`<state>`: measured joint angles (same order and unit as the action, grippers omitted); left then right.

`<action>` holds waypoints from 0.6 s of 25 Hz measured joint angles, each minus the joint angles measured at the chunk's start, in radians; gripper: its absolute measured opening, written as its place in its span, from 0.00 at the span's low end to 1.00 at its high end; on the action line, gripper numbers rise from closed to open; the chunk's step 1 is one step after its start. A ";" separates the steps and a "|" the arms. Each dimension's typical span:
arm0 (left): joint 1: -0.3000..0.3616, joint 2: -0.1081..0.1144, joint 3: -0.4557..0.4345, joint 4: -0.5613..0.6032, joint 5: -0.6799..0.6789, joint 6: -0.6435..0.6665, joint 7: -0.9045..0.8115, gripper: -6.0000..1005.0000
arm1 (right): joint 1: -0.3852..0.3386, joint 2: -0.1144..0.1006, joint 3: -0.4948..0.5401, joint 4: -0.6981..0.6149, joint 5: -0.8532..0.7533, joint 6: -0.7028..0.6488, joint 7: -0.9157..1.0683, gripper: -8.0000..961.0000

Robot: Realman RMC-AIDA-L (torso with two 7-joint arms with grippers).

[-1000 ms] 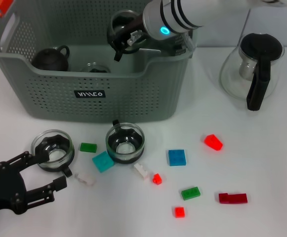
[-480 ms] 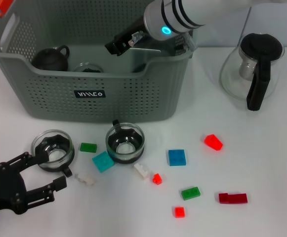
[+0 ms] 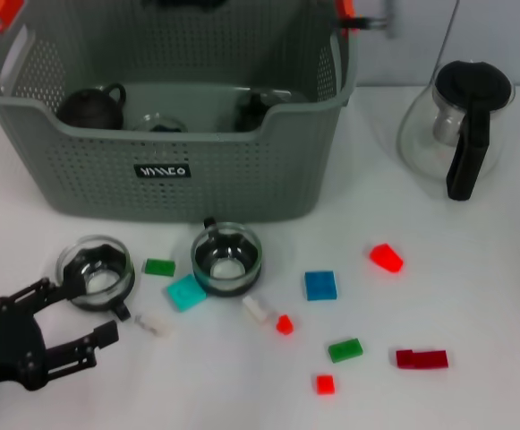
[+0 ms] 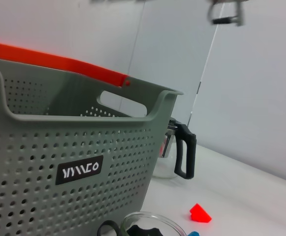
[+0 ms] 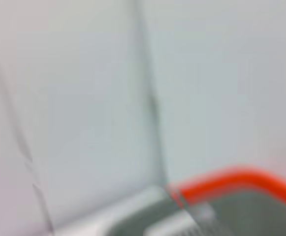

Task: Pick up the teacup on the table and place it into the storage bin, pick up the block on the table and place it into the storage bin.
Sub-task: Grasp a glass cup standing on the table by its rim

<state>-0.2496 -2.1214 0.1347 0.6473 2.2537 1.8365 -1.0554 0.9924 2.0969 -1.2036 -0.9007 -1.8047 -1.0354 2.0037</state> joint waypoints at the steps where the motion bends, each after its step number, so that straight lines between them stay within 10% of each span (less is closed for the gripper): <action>1: 0.000 0.000 0.000 0.000 0.000 0.001 0.000 0.84 | -0.056 -0.001 0.014 -0.034 0.106 -0.061 -0.079 0.52; 6: -0.007 0.000 0.000 0.000 0.001 0.000 0.000 0.84 | -0.305 -0.007 0.071 -0.068 0.357 -0.380 -0.421 0.63; 15: -0.012 0.004 0.000 0.000 -0.003 0.002 0.000 0.84 | -0.654 -0.001 0.076 0.059 0.254 -0.571 -0.791 0.86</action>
<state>-0.2616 -2.1174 0.1350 0.6478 2.2511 1.8389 -1.0554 0.3386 2.0959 -1.1278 -0.8417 -1.5509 -1.6059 1.2131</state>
